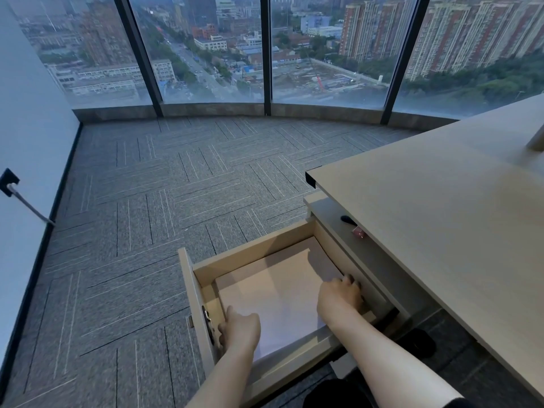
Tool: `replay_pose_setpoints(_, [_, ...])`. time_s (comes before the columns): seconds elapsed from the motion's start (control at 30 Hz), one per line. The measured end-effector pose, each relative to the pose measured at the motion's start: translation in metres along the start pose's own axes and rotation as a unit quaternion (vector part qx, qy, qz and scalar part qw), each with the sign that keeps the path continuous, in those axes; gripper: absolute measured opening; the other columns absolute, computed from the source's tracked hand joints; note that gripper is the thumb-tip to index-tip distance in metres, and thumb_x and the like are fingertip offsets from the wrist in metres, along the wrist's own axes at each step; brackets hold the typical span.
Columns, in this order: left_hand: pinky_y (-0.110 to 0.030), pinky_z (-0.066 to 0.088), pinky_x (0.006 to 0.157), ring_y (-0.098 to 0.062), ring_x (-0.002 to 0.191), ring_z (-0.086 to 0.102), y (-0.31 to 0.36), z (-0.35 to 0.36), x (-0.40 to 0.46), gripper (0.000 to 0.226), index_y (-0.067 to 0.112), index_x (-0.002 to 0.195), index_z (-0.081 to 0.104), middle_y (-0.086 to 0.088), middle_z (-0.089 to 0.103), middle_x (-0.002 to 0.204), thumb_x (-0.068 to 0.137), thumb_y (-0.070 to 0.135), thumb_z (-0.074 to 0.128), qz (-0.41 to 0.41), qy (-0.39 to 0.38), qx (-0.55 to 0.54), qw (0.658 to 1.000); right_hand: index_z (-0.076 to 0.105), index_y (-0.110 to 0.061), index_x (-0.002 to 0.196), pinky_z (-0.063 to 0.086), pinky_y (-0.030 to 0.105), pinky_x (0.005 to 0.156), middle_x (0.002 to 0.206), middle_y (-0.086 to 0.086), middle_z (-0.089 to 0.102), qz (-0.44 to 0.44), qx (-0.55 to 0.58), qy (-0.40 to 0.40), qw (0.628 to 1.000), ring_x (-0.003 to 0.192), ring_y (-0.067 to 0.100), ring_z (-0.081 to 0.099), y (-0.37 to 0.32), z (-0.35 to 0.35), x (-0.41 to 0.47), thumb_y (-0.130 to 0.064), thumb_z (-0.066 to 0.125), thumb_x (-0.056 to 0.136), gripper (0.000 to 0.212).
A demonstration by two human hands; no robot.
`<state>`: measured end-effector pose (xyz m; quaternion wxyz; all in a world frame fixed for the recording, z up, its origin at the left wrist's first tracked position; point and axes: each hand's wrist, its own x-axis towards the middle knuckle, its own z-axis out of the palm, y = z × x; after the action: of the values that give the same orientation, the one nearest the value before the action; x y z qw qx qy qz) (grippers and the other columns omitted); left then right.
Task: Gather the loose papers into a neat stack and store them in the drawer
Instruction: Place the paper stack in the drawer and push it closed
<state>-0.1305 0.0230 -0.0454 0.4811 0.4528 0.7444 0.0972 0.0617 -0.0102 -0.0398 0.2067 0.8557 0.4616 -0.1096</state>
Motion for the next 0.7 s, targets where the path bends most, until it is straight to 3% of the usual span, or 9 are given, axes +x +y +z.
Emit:
replay_pose_setpoints(0.1, [-0.045,0.035,0.108,-0.038,0.132,0.033,0.0,0.003,0.0,0.065,0.019,0.151,0.023,-0.015,0.023,0.153,0.089,0.024,0.041,0.006,-0.024,0.081,0.996,0.055,-0.011,0.126,0.045,0.036,0.072,0.128,0.014,0.05,0.032,0.081,-0.058,0.995,0.103,0.029,0.054,-0.003,0.001,-0.002,-0.036,0.054,0.089,0.045])
replay_pose_setpoints(0.2, [-0.042,0.035,0.107,-0.037,0.13,0.032,0.003,0.003,0.003,0.059,0.014,0.147,0.029,-0.016,0.026,0.151,0.09,0.022,0.041,-0.004,-0.032,0.119,0.992,0.059,-0.013,0.117,0.042,0.032,0.06,0.115,0.011,0.055,0.033,0.121,-0.073,0.989,0.086,0.022,0.056,-0.002,-0.004,-0.006,-0.039,0.054,0.087,0.04])
replay_pose_setpoints(0.27, [-0.033,0.037,0.095,-0.033,0.111,0.042,0.005,0.002,0.005,0.051,0.011,0.138,0.038,-0.016,0.04,0.136,0.089,0.023,0.043,-0.024,-0.034,0.094,0.995,0.062,-0.016,0.104,0.047,0.031,0.061,0.099,0.008,0.058,0.02,0.134,-0.06,0.989,0.08,0.02,0.059,0.0,-0.006,-0.011,-0.038,0.052,0.088,0.029])
replay_pose_setpoints(0.3, [-0.03,0.036,0.086,-0.028,0.093,0.044,0.005,0.001,0.004,0.046,0.009,0.13,0.043,-0.015,0.046,0.117,0.086,0.025,0.046,-0.036,-0.033,0.063,0.997,0.062,-0.017,0.101,0.049,0.032,0.065,0.096,0.006,0.058,0.01,0.146,-0.045,0.988,0.079,0.021,0.059,0.001,-0.008,-0.015,-0.036,0.051,0.088,0.026])
replay_pose_setpoints(0.37, [-0.028,0.033,0.071,-0.021,0.071,0.036,0.007,-0.002,-0.001,0.045,0.006,0.119,0.046,-0.011,0.04,0.089,0.079,0.028,0.049,-0.046,-0.02,0.019,0.999,0.059,-0.018,0.099,0.052,0.036,0.073,0.095,0.005,0.058,-0.022,0.176,-0.001,0.984,0.081,0.021,0.058,0.002,-0.011,-0.026,-0.033,0.048,0.09,0.021])
replay_pose_setpoints(0.47, [-0.026,0.032,0.06,-0.022,0.071,0.043,0.011,-0.011,-0.009,0.047,0.0,0.124,0.047,-0.014,0.047,0.099,0.085,0.025,0.049,-0.013,-0.01,0.023,1.0,0.059,-0.017,0.101,0.051,0.035,0.075,0.096,0.004,0.059,-0.075,0.207,0.068,0.973,0.083,0.022,0.058,0.003,-0.022,-0.043,-0.03,0.043,0.093,0.023])
replay_pose_setpoints(0.5, [-0.026,0.034,0.062,-0.025,0.078,0.048,0.013,-0.015,-0.012,0.046,-0.001,0.12,0.05,-0.018,0.053,0.109,0.083,0.026,0.047,0.016,-0.014,0.03,0.999,0.059,-0.015,0.103,0.05,0.034,0.071,0.096,0.004,0.061,-0.086,0.209,0.081,0.971,0.083,0.022,0.058,0.001,-0.028,-0.049,-0.029,0.042,0.093,0.024])
replay_pose_setpoints(0.57, [-0.029,0.042,0.08,-0.032,0.103,0.053,0.018,-0.025,-0.022,0.049,0.001,0.126,0.052,-0.018,0.054,0.13,0.085,0.027,0.044,0.07,-0.025,0.037,0.997,0.059,-0.015,0.107,0.044,0.031,0.065,0.097,0.003,0.065,-0.102,0.21,0.1,0.967,0.084,0.024,0.06,-0.004,-0.039,-0.061,-0.027,0.041,0.094,0.024])
replay_pose_setpoints(0.7, [-0.038,0.036,0.108,-0.029,0.127,0.047,0.023,-0.052,-0.047,0.047,0.008,0.138,0.048,-0.011,0.049,0.143,0.092,0.017,0.043,0.183,-0.008,0.0,0.983,0.059,-0.019,0.12,0.043,0.031,0.068,0.108,0.003,0.069,-0.13,0.236,0.137,0.953,0.095,0.025,0.063,-0.019,-0.053,-0.093,-0.032,0.041,0.096,0.032])
